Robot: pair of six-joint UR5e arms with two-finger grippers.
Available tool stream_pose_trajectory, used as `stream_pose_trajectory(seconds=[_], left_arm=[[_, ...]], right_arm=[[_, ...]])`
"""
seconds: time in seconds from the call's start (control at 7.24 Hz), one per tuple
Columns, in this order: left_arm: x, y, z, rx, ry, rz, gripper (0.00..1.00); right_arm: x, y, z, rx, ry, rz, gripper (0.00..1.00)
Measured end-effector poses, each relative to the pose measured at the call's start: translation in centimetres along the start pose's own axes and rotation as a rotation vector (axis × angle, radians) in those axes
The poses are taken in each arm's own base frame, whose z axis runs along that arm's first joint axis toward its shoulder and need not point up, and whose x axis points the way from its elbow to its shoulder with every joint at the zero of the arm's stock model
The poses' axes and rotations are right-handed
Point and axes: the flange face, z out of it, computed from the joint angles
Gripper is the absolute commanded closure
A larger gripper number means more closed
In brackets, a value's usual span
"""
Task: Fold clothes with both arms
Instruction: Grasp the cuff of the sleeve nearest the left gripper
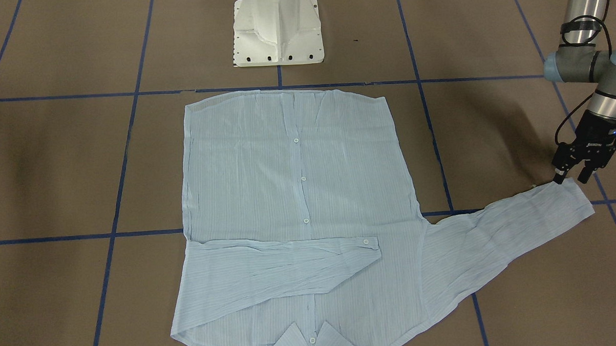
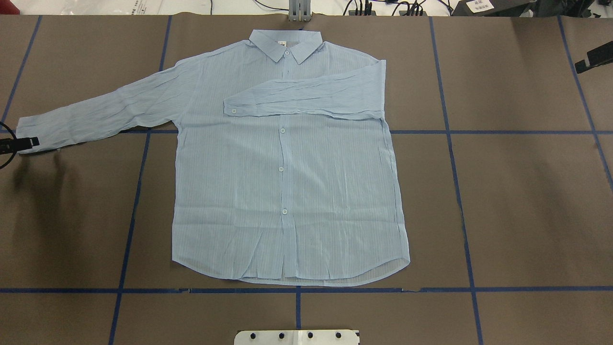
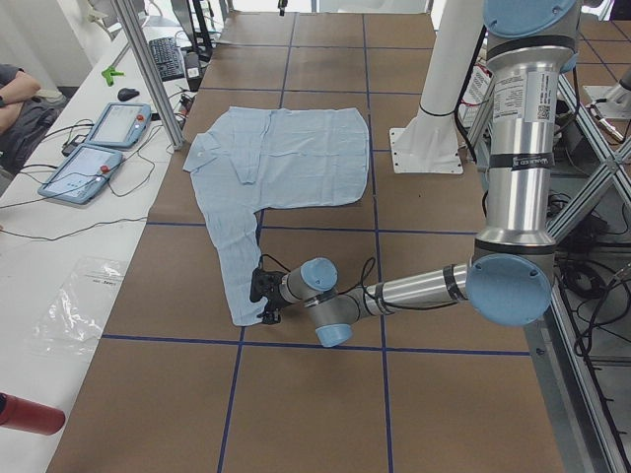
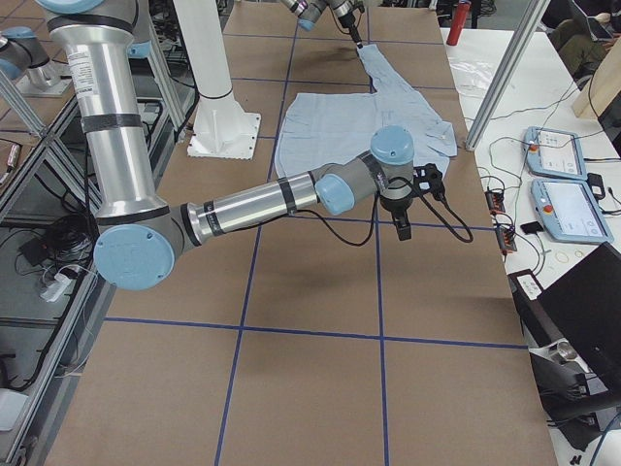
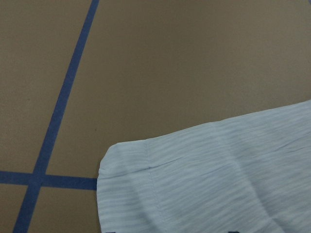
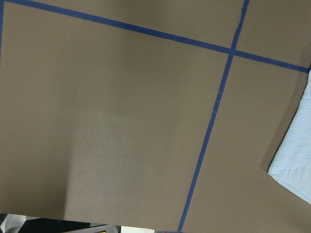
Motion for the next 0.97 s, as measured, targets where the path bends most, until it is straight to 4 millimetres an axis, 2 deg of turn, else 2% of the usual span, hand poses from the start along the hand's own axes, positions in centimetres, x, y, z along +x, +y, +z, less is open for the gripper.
stream_pose_trajectory(seconds=[0.41,0.55,0.97], left_arm=[[-0.45,0.48,0.38,-0.002,-0.017,0.003,0.25],[-0.48,0.51,0.40,-0.002,-0.018,0.009,0.32],[-1.09,0.87,0.57,-0.007,-0.030,0.028,0.35]], right_arm=[[-0.14,-0.01,-0.13,0.002,-0.001,-0.001,0.00],[-0.17,0.01,-0.16,0.003,-0.001,-0.002,0.00],[-0.16,0.05,-0.17,0.003,-0.001,-0.002,0.00]])
